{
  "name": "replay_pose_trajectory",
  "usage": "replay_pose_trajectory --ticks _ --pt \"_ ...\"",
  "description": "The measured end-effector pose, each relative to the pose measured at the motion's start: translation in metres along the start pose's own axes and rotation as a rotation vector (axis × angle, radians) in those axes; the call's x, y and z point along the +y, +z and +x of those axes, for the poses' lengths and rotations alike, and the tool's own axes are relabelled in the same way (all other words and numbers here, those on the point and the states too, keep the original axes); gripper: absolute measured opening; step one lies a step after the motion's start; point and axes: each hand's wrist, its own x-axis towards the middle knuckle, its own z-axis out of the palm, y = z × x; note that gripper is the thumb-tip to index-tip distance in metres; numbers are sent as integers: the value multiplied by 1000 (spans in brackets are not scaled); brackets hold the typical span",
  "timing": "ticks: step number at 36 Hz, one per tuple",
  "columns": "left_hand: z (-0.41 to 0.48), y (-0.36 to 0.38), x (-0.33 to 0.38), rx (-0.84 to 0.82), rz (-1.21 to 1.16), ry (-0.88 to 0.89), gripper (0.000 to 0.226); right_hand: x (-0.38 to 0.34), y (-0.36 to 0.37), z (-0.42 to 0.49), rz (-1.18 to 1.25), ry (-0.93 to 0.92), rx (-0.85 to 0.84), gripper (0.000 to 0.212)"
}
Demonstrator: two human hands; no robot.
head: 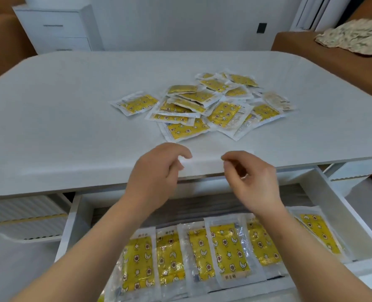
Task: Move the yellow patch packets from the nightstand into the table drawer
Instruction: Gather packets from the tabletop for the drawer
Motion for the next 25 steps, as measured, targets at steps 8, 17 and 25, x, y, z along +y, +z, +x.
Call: replay_pose_trajectory --ticks 8,17,25 --pt "66 15 -36 203 175 -5 27 20 20 80 -522 251 -123 33" --pt "109 9 -73 38 578 -443 57 43 28 114 -643 473 -240 63" --pt "118 12 -80 -128 636 -542 54 49 24 118 -586 494 -306 71"
